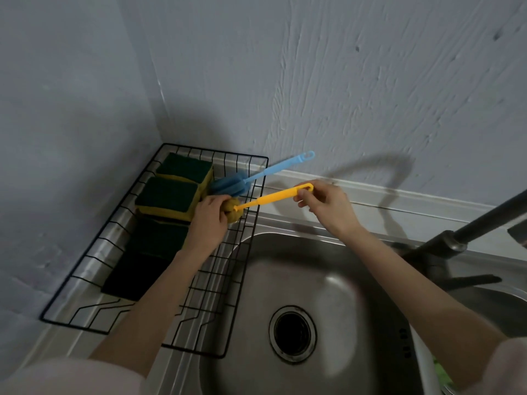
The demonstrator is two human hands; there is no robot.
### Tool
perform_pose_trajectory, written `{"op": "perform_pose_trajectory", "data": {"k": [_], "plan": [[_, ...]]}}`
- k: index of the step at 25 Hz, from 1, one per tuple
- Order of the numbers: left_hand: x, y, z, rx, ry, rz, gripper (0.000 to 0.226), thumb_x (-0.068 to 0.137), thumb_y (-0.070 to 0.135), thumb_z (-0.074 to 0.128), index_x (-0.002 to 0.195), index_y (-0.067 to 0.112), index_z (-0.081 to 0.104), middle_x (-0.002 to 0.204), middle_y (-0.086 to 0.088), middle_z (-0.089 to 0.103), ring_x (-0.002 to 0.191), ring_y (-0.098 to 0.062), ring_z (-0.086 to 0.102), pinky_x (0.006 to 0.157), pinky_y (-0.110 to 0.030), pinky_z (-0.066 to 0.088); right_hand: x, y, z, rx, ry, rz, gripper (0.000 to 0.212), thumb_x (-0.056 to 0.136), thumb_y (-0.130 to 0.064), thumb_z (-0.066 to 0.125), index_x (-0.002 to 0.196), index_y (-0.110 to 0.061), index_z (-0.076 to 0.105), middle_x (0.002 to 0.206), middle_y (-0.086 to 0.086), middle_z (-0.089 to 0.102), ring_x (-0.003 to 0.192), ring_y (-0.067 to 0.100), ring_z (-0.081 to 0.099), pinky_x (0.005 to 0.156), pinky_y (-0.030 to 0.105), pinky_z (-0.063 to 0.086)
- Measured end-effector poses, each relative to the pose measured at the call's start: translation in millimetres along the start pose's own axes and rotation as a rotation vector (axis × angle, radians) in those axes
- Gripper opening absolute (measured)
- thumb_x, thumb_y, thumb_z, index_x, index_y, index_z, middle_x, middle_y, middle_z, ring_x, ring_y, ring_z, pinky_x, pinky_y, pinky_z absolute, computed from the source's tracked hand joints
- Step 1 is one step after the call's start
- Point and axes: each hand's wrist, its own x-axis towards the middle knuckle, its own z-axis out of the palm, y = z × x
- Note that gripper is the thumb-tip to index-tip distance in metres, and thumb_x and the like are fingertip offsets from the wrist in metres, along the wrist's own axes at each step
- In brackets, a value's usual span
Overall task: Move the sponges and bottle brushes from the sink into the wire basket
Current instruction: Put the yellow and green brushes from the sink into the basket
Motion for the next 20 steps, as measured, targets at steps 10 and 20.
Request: {"op": "perform_pose_trajectory", "data": {"k": [10,20], "plan": [[-28,21,-20,0.013,-0.005,0.016,0.048,0.090,0.007,0.046,0.136,0.006,0.033,0.139,-0.015,0.043,0.129,-0.026,0.039,0.110,-0.038,0.032,-23,-5,-7,0.037,-0.100,0.236,0.068,0.089,-0.027,0.054,0.143,-0.008,0.019,0.113,0.008,0.066,0.116,0.027,0.055,0.104,0.036,0.040],[-103,71,-44,0.110,-0.009,0.215,0.039,0.087,0.018,0.051,0.125,0.011,0.044,0.120,-0.013,0.058,0.106,-0.026,0.056,0.092,-0.044,0.050,-99,-13,-42,-0.205,-0.240,0.090,0.043,0.089,-0.019,0.054,0.130,-0.012,0.048,0.128,0.012,0.059,0.113,0.026,0.058,0.098,0.028,0.040]]}}
